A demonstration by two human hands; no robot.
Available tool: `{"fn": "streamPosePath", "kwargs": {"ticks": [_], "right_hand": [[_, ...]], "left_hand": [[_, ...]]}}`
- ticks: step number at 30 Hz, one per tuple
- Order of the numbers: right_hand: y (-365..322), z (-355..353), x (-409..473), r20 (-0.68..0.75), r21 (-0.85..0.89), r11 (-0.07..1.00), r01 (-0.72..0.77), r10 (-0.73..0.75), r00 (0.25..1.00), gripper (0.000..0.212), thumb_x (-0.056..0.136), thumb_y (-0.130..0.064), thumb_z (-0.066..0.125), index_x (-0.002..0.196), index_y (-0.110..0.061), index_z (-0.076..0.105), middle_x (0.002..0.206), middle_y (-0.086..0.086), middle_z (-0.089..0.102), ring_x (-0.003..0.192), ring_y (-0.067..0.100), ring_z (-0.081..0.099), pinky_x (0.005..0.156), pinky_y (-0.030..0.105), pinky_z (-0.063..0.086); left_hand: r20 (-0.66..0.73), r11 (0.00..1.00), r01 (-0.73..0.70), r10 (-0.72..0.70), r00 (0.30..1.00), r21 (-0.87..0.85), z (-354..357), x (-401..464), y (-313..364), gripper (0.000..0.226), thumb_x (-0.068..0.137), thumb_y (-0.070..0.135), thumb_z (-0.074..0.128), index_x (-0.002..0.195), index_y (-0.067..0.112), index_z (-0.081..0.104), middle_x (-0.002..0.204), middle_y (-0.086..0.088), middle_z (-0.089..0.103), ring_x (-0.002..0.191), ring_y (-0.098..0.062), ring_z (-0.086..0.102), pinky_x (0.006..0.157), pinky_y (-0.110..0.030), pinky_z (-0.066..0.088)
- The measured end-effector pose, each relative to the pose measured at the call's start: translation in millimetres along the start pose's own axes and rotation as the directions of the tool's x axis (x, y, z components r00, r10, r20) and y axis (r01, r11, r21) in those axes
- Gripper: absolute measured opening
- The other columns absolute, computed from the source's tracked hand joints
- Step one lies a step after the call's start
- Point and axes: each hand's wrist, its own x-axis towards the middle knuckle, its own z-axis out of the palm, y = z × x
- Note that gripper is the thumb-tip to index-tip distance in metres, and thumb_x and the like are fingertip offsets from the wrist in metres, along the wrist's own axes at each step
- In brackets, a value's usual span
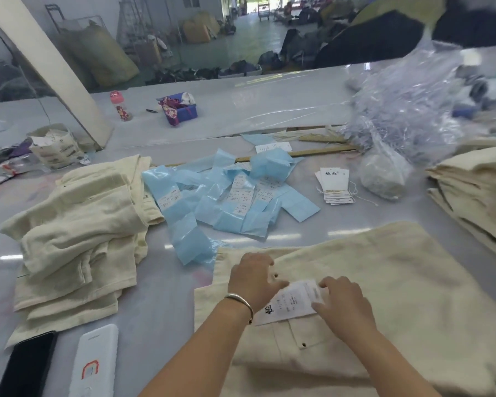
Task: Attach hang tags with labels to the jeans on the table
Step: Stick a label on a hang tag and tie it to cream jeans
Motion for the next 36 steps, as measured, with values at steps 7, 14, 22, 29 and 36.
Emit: {"fn": "streamPosePath", "kwargs": {"ticks": [7, 14, 22, 29, 36], "right_hand": [[43, 2, -60, -0.043, -0.191, 0.879, -0.437, 0.437, 0.898, 0.090, 0.073, -0.080, 0.048, 0.143, -0.029, 0.022, 0.146, 0.007, 0.021, 0.133, 0.026, 0.024, 0.103, 0.045, 0.028], [69, -13, -113, -0.044, -0.110, 0.819, -0.564, 0.563, 0.825, 0.057, 0.086, -0.065, 0.050, 0.118, -0.019, 0.042, 0.119, 0.002, 0.050, 0.112, 0.021, 0.051, 0.080, 0.032, 0.047], [93, -4, -126, 0.289, 0.365, 0.651, -0.666, 0.601, 0.745, 0.057, 0.087, -0.064, 0.049, 0.084, -0.008, 0.057, 0.054, 0.005, 0.068, 0.047, 0.019, 0.067, 0.054, 0.028, 0.057], [81, 0, -127, 0.314, 0.834, 0.329, -0.443, 0.378, 0.871, 0.064, 0.073, -0.052, 0.077, 0.122, -0.036, 0.040, 0.113, -0.021, 0.055, 0.094, 0.007, 0.056, 0.066, 0.027, 0.048], [66, -54, -111, -0.043, 0.967, 0.256, -0.005, 0.183, 0.982, 0.124, 0.060, -0.017, 0.090, 0.151, -0.039, 0.009, 0.138, -0.007, 0.052, 0.120, 0.015, 0.055, 0.101, 0.041, 0.049]], "left_hand": [[0.183, 0.965, -0.163, 0.125, 0.975, 0.206, 32, 27, 3, 0.102, 0.065, 0.081, 0.057, 0.143, 0.021, 0.031, 0.150, -0.001, 0.035, 0.139, -0.023, 0.030, 0.114, -0.041, 0.027], [0.276, 0.932, -0.201, 0.117, 0.954, 0.303, 31, 71, 21, 0.121, 0.046, 0.096, 0.050, 0.143, 0.024, 0.034, 0.142, -0.001, 0.044, 0.131, -0.022, 0.042, 0.107, -0.042, 0.037], [0.661, 0.977, 0.140, 0.002, 0.750, -0.161, 19, 74, 40, 0.062, 0.062, 0.049, 0.081, 0.108, 0.012, 0.066, 0.097, -0.005, 0.074, 0.087, -0.025, 0.072, 0.081, -0.039, 0.058], [0.674, 0.891, 0.165, 0.188, 0.714, -0.424, -3, 50, 70, 0.020, 0.081, 0.020, 0.075, 0.101, 0.016, 0.072, 0.095, -0.008, 0.075, 0.086, -0.027, 0.073, 0.081, -0.043, 0.059], [0.399, 0.625, 0.014, 0.481, 0.780, -0.780, -93, 32, 137, 0.027, 0.075, -0.003, 0.067, 0.097, 0.013, 0.071, 0.082, -0.002, 0.074, 0.073, -0.015, 0.070, 0.063, -0.026, 0.057]]}}
